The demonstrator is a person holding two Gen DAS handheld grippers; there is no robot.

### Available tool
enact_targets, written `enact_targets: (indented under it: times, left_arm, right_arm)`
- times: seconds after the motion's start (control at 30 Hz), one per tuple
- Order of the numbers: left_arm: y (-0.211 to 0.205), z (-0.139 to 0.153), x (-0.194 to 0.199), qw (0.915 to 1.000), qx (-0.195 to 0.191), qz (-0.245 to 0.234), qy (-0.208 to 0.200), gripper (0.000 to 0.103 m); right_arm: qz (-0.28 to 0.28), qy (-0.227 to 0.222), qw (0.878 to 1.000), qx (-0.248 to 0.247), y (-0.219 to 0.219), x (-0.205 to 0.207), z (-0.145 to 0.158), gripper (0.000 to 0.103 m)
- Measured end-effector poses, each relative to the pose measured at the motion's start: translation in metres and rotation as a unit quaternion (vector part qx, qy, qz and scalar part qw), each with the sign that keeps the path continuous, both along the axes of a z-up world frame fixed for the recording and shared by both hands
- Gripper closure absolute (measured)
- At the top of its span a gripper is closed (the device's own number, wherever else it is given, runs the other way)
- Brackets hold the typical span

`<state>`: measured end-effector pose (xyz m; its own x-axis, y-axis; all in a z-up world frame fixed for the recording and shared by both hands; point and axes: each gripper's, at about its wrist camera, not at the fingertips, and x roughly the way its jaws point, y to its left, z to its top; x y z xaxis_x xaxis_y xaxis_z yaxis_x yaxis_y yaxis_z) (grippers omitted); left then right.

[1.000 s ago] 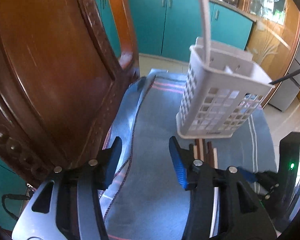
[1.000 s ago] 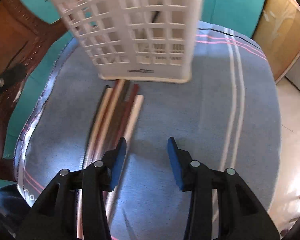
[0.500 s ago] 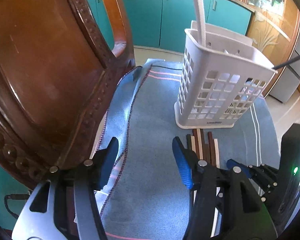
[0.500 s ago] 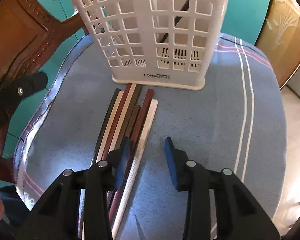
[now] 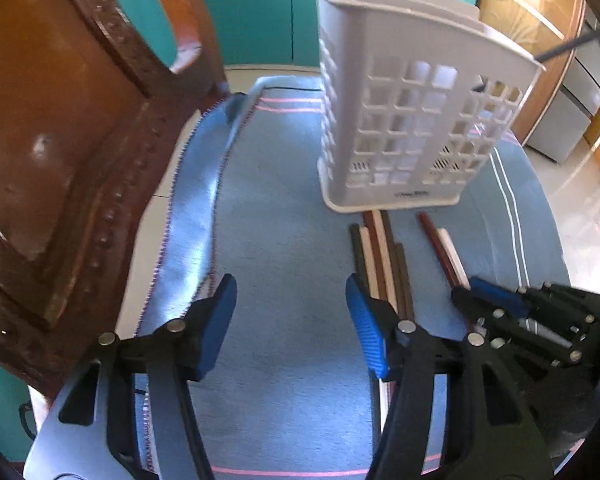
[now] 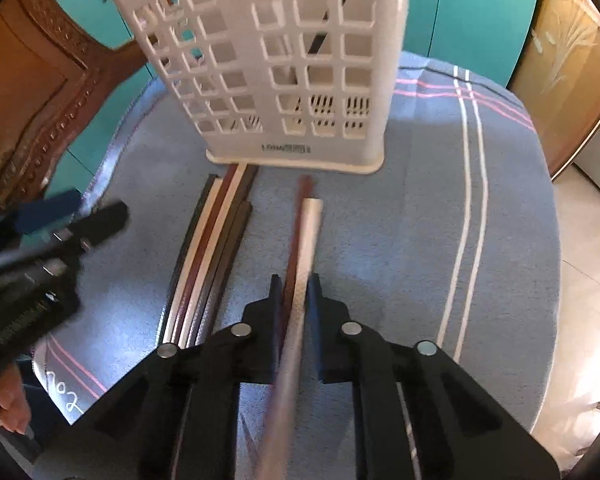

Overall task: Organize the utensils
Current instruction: 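Move both tools back down to the remaining chopsticks on the cloth, then close the left tool on a dark chopstick while the right tool closes on a white chopstick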

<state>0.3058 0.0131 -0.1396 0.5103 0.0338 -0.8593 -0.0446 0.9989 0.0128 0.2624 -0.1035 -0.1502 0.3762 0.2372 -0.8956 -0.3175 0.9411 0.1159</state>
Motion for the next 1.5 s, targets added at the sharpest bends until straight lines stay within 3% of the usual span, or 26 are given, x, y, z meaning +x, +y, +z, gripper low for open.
enact_targets:
  times: [0.27, 0.67, 0.73, 0.97, 1.1, 1.2, 1.4, 1.43, 1.5]
  left_arm:
    - [-0.004, -0.004, 0.0, 1.0, 0.007, -0.004, 0.005, 0.045]
    - [-0.019, -0.027, 0.005, 0.9982, 0.038, -0.025, 0.04, 0.047]
    - [-0.019, -0.034, 0.007, 0.9975, 0.045, -0.024, 0.05, 0.051]
    - [-0.014, -0.038, 0.005, 0.9974, 0.049, -0.027, 0.046, 0.051]
    - [-0.013, -0.033, 0.0, 0.9983, 0.006, -0.048, 0.034, 0.052]
    - [-0.02, -0.035, -0.008, 0.9976, 0.015, -0.062, 0.026, 0.051]
    - [-0.012, -0.036, -0.007, 0.9984, 0.001, -0.047, 0.03, 0.05]
    - [-0.007, -0.04, -0.005, 0.9984, 0.02, -0.032, 0.041, 0.052]
    - [-0.002, -0.042, -0.004, 0.9988, 0.013, -0.024, 0.042, 0.05]
  right_arm:
    - [-0.026, -0.009, 0.998, 0.059, -0.035, 0.001, 0.025, 0.091]
    - [-0.043, 0.006, 0.999, -0.033, -0.056, 0.009, -0.004, 0.09]
    - [-0.041, 0.006, 0.999, -0.034, -0.057, 0.006, -0.003, 0.089]
    - [-0.042, 0.005, 0.998, -0.038, -0.057, 0.001, -0.005, 0.082]
    - [-0.042, 0.004, 0.998, -0.04, -0.056, 0.002, -0.012, 0.082]
    - [-0.04, 0.003, 0.998, -0.041, -0.052, 0.003, -0.012, 0.08]
    - [-0.035, 0.005, 0.998, -0.053, -0.042, 0.004, -0.017, 0.076]
    - [-0.035, 0.006, 0.998, -0.054, -0.042, 0.005, -0.019, 0.076]
    - [-0.038, 0.007, 0.998, -0.056, -0.041, 0.005, -0.021, 0.076]
